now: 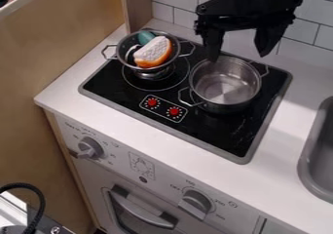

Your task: Move the cauldron to the middle of stove

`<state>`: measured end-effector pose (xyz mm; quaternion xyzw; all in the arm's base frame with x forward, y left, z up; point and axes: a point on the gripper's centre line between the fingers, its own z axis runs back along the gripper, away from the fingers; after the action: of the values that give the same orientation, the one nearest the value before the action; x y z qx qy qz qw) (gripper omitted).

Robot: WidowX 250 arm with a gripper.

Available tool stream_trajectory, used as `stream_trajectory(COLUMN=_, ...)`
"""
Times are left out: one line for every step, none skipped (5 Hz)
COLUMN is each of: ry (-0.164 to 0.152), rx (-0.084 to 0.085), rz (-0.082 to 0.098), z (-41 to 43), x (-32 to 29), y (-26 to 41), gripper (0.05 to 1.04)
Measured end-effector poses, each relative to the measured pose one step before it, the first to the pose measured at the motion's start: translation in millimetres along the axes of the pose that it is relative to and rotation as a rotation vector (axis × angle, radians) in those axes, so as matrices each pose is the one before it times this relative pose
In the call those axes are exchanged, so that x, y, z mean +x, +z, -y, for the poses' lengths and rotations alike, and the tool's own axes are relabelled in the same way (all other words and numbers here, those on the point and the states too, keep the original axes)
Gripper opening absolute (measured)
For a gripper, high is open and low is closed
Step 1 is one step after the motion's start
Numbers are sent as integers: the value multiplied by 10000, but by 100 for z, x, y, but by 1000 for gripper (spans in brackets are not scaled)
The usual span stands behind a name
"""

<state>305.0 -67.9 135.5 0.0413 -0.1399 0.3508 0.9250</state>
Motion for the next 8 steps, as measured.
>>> stream_trajectory(ry=-75, rx=250, rz=-164, z=-178, x=-394, y=-904, gripper=999)
stream_trajectory(ry=-159, rx=-244, rz=133, z=652, x=431, y=-1056, gripper=999)
stream_trajectory(ry=422, rx=11, rz=154, z=986, x=189, y=-2374, gripper=999)
stream_trajectory(ry=506, rx=535, rz=-302, z=755, x=-385, y=1641, gripper=999)
stream_trajectory(ry=83, rx=89, rz=-53, z=-79, x=-141, y=92, gripper=999)
stream_trajectory(ry=-6, rx=4, rz=13, z=-6, x=21, y=0, gripper=999)
stream_trajectory(ry=27, rx=-45, rz=11, z=60, x=3, y=-33, gripper=999)
stream_trajectory(ry=-180, rx=-465, rz=283, z=390, x=-199, y=-1719, gripper=999)
